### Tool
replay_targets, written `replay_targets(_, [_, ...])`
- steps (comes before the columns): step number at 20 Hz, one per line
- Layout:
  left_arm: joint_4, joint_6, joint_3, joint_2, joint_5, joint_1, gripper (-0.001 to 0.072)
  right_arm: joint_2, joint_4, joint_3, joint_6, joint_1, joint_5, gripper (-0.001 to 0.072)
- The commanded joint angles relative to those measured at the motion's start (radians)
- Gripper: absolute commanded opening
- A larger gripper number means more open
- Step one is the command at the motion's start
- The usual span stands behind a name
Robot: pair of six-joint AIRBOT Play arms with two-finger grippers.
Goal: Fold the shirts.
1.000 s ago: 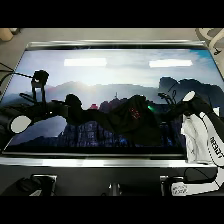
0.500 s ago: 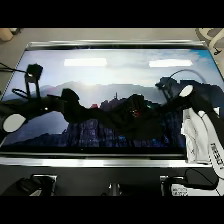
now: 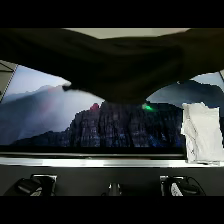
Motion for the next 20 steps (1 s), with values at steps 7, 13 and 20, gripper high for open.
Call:
replay_targets(7, [-0.011, -0.031, -0.132, 0.076, -0.464, 0.005, 0.0022, 0.093, -0.015, 0.035, 0.001, -0.007, -0.150, 0.0019])
replay_targets(13, [-0.161, -0.093, -0.806, 0.071, -0.334, 0.005, 0.0022, -0.352, -0.013, 0.034, -0.037, -0.007, 0.235, 0.0019])
replay_targets(20, [-0.324, -0.127, -1.046, -0.034, -0.016, 0.005, 0.0023, -0.956, 0.317, 0.034, 0.137, 0.009, 0.304, 0.0020])
